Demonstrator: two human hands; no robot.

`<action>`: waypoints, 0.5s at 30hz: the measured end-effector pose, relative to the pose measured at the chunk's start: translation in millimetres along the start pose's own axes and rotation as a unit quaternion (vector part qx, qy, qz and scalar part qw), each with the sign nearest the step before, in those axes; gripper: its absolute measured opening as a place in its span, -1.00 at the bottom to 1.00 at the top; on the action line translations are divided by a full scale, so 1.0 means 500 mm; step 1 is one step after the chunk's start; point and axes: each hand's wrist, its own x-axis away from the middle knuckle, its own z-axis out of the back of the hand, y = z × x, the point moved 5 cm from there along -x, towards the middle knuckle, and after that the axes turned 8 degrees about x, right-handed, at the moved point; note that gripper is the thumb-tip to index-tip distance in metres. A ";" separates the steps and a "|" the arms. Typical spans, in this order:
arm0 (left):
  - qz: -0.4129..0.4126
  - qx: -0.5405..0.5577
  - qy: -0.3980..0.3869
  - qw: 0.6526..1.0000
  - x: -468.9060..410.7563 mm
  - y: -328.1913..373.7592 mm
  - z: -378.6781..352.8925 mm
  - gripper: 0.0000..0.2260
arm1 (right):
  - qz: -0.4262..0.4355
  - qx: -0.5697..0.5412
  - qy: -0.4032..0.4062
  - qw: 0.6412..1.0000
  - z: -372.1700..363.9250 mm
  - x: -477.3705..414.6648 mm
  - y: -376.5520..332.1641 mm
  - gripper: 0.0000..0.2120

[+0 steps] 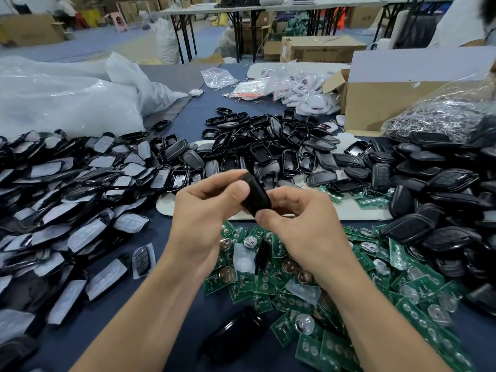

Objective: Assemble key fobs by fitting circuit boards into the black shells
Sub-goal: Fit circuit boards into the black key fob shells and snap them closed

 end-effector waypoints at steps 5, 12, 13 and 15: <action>0.093 0.113 0.053 0.988 -0.012 -0.019 0.020 -0.92 | -0.015 -0.072 0.008 0.997 -0.002 -0.002 0.004 -0.87; 0.070 -0.100 0.060 0.991 -0.015 -0.028 0.034 -0.88 | -0.012 -0.156 0.099 0.983 0.019 -0.006 0.009 -0.85; 0.071 -0.136 0.058 0.987 -0.014 -0.030 0.034 -0.90 | -0.008 -0.155 0.105 0.982 0.021 -0.006 0.008 -0.83; 0.061 -0.204 0.044 0.976 -0.010 -0.030 0.032 -0.94 | -0.004 -0.151 0.119 0.981 0.025 -0.006 0.007 -0.79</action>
